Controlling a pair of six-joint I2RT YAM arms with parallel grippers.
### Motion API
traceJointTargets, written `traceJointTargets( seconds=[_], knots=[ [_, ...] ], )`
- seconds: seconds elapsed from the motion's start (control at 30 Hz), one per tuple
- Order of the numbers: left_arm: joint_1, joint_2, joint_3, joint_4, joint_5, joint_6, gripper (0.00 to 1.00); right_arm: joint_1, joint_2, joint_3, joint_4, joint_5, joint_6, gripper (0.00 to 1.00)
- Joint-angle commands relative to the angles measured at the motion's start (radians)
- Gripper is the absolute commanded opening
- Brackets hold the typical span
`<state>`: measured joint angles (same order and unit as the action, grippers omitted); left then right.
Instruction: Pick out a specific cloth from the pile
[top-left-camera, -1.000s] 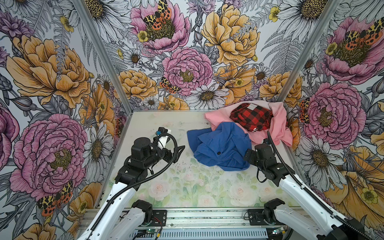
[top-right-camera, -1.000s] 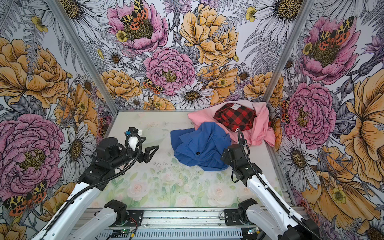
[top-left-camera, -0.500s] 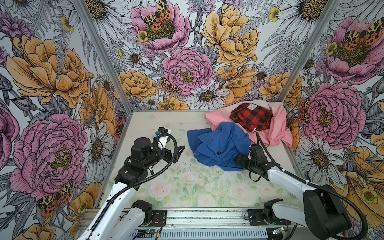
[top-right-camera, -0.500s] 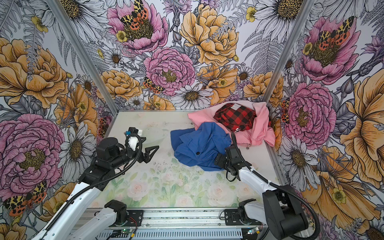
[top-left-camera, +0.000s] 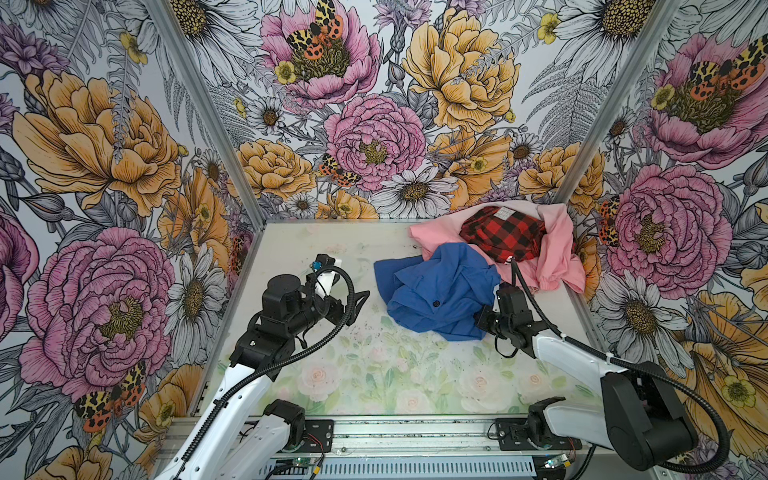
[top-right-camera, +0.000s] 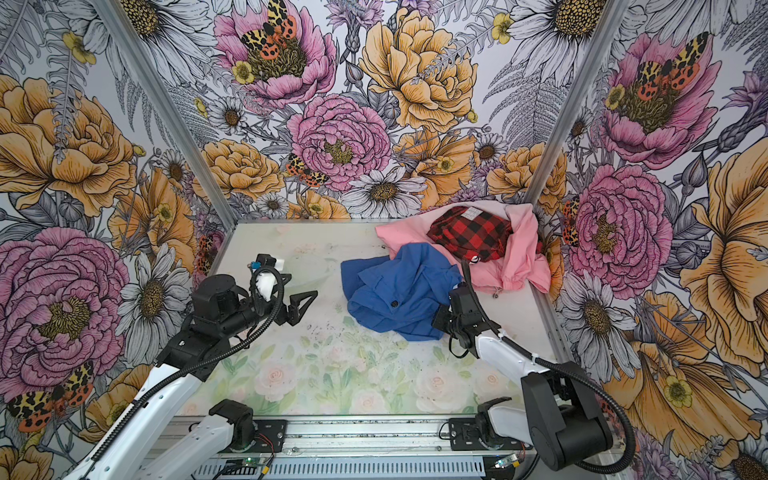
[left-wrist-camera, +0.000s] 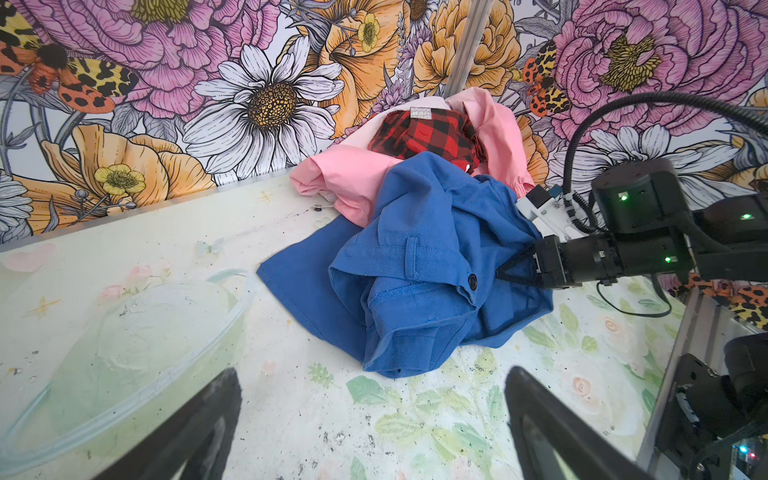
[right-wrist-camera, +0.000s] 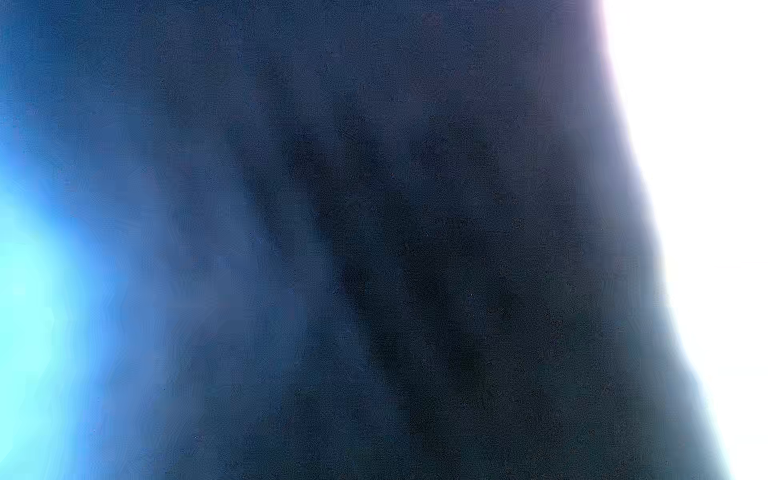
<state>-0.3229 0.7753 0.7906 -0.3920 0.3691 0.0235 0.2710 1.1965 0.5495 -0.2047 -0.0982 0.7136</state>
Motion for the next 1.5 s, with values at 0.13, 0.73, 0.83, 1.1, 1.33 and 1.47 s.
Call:
traceJointTargets(
  seconds=[0.13, 0.73, 0.83, 1.1, 1.33, 1.47],
  knots=[
    [0.011, 0.007, -0.008, 0.02, 0.019, -0.023, 0.99, 0.164, 0.018, 0.429, -0.283, 0.147, -0.243, 0.0],
    [0.016, -0.001, -0.017, 0.021, 0.001, -0.024, 0.99, 0.407, 0.789, 0.934, -0.285, 0.265, -0.264, 0.0],
    [0.019, 0.007, -0.013, 0.022, 0.002, -0.023, 0.99, 0.386, 0.835, 0.93, -0.298, 0.245, -0.236, 0.0],
    [0.022, 0.013, -0.012, 0.021, 0.008, -0.023, 0.99, 0.336, 0.916, 0.91, -0.314, 0.129, -0.236, 0.0],
    [0.024, 0.011, -0.014, 0.022, 0.006, -0.023, 0.99, 0.387, 1.045, 1.066, -0.312, -0.013, -0.25, 0.0],
    [0.024, 0.01, -0.013, 0.022, 0.007, -0.023, 0.99, 0.428, 1.08, 1.13, -0.313, -0.044, -0.272, 0.0]
  ],
)
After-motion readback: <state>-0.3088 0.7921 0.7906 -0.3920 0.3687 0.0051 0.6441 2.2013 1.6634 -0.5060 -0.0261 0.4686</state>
